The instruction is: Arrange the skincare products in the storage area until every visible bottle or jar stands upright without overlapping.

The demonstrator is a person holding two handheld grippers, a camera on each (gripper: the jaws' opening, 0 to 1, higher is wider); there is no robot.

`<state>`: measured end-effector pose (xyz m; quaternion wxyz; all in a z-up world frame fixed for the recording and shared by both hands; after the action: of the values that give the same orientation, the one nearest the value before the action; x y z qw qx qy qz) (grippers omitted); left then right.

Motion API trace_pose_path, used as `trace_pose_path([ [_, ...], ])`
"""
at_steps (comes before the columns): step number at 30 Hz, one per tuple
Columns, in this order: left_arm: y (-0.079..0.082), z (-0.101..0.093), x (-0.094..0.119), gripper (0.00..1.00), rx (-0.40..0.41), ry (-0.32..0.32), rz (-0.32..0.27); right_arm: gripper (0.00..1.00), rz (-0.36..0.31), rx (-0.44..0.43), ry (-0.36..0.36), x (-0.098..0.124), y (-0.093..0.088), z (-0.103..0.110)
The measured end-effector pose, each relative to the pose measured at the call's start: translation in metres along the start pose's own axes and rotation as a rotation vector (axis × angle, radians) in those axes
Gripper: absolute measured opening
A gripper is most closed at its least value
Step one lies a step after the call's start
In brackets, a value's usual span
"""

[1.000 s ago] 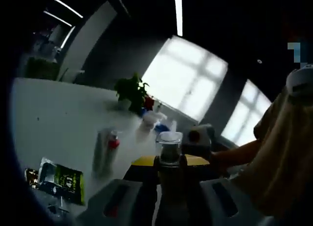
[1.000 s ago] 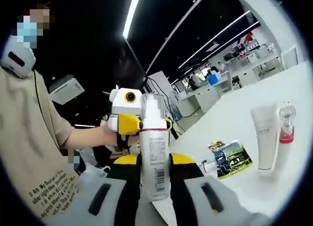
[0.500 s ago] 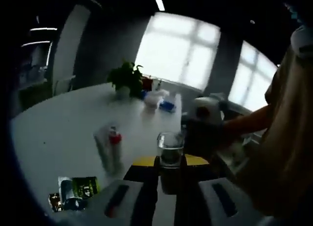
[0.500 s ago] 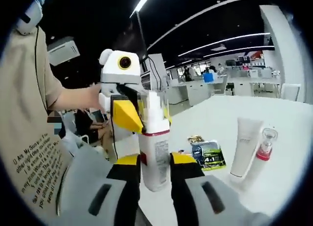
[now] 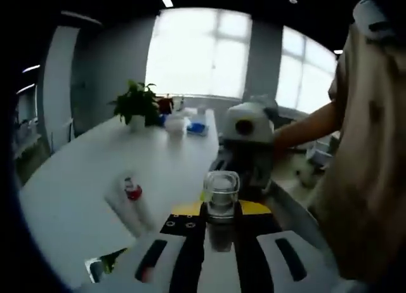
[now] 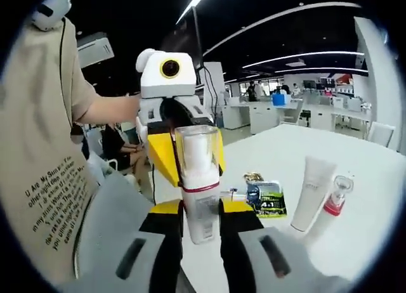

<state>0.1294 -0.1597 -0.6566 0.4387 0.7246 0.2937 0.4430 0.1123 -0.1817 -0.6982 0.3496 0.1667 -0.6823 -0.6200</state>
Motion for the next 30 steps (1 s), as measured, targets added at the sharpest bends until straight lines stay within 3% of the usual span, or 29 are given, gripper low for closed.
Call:
trace_pose_path([
  [16, -0.011, 0.009, -0.021, 0.15, -0.058, 0.022, 0.052, 0.2, 0.063, 0.035, -0.024, 0.005, -0.022, -0.011],
  [30, -0.038, 0.029, -0.045, 0.15, -0.042, 0.112, 0.091, 0.2, 0.146, 0.051, 0.004, -0.002, -0.061, -0.031],
])
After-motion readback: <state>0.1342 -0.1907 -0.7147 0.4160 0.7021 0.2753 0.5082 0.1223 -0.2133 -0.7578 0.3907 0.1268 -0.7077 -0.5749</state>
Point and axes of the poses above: the point that each gripper's makers call its tool centre point, and the gripper's own axes: x roughly backward along the fingers, z roughly to its left, y roughly out of its top, the point moved 3 cm from there along x, roughly backward along the fingers, and after that the axes turned 6 degrees about x, right-handed, at the moved point
